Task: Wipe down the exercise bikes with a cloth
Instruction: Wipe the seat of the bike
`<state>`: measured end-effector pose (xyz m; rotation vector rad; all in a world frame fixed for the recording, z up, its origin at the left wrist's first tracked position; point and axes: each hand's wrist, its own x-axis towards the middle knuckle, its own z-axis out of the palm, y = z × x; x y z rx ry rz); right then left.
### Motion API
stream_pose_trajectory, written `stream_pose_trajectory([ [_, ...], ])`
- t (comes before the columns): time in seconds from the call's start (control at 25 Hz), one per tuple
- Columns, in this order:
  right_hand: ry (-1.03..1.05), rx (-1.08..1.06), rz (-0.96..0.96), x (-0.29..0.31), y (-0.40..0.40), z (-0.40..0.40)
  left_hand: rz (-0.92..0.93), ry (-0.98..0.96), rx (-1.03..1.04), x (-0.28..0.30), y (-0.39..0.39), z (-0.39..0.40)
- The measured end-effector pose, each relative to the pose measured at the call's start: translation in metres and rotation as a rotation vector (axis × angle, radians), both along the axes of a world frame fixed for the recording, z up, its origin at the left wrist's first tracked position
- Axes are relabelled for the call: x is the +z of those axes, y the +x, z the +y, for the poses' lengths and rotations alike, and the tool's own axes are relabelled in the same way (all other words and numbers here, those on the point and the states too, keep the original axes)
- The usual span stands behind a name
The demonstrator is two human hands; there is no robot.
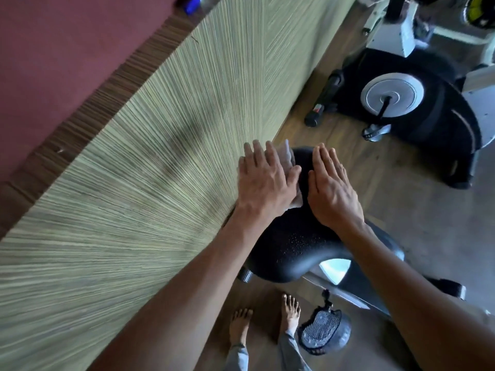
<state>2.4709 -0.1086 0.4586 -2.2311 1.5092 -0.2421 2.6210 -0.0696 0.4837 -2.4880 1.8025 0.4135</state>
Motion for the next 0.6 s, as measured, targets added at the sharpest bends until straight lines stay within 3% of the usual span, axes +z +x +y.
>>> stream_pose_trajectory([
  [0.08,-0.013,-0.006,0.009,-0.001,0.001,0.000,-0.006,-0.017,0.033,-0.002,-0.011,-0.002],
  [0.16,-0.031,-0.011,0.014,-0.003,0.002,0.000,0.022,-0.095,-0.081,-0.007,-0.001,-0.009],
  [0.24,-0.042,-0.016,0.019,-0.004,0.002,0.001,0.188,-0.166,-0.216,-0.013,0.027,-0.008],
  [0.36,-0.067,-0.036,0.029,-0.006,0.005,0.001,0.411,-0.203,-0.226,-0.023,0.051,0.030],
  [0.52,-0.065,-0.044,0.041,-0.007,0.006,0.000,0.056,-0.246,-0.404,-0.030,0.027,0.051],
  [0.6,-0.083,-0.031,0.033,-0.009,0.003,-0.003,0.080,-0.215,-0.464,-0.026,0.030,0.026],
])
